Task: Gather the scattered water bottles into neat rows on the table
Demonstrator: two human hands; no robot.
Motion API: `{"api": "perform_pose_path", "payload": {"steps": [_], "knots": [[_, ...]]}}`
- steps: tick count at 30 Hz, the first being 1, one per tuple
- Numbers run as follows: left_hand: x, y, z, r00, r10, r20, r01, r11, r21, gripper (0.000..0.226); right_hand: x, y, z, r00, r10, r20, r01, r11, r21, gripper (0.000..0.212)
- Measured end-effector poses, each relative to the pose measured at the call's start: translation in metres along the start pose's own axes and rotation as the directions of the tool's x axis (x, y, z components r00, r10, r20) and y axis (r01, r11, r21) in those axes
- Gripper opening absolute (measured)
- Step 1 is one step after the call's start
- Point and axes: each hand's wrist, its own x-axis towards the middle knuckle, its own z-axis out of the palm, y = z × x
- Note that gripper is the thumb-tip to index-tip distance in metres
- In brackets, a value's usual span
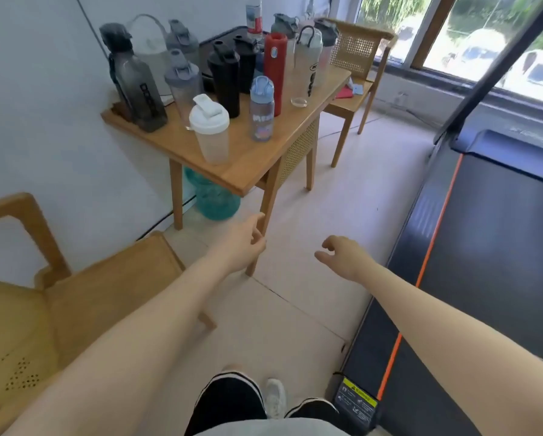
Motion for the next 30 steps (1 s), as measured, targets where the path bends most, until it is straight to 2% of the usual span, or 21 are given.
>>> {"api": "perform_pose_path", "payload": {"steps": [4, 8, 15, 19, 24, 30], "knots": [[0.097, 0.013, -0.029, 1.0, 0.027, -0.01, -0.028, 0.997, -0.065, 0.051, 0.078, -0.018, -0.036, 1.0, 0.0, 0.026, 0.001, 0.999, -0.046, 0.047], [0.205, 0.035, -0.049, 0.989, 0.146, -0.026, -0.148, 0.986, -0.08, 0.051, 0.158, -0.023, -0.072, 0.999, 0.047, -0.01, -0.047, 0.997, -0.063, 0.049], [0.352, 0.097, -0.073, 0.974, 0.222, 0.049, -0.211, 0.963, -0.168, 0.047, 0.252, -0.011, -0.157, 0.979, 0.197, -0.056, -0.195, 0.98, 0.041, 0.049], [0.421, 0.149, -0.086, 0.967, 0.251, -0.041, -0.251, 0.919, -0.304, 0.044, 0.306, 0.011, -0.211, 0.964, 0.229, -0.138, -0.207, 0.966, 0.154, 0.047], [0.508, 0.196, -0.089, 0.929, 0.308, -0.206, -0.359, 0.885, -0.297, 0.036, 0.394, 0.044, -0.274, 0.967, 0.159, -0.199, -0.126, 0.978, 0.169, 0.043], [0.603, 0.272, -0.113, 0.869, 0.288, -0.403, -0.424, 0.853, -0.304, 0.031, 0.503, 0.065, -0.395, 0.964, -0.088, -0.25, 0.103, 0.994, 0.047, 0.037]]}}
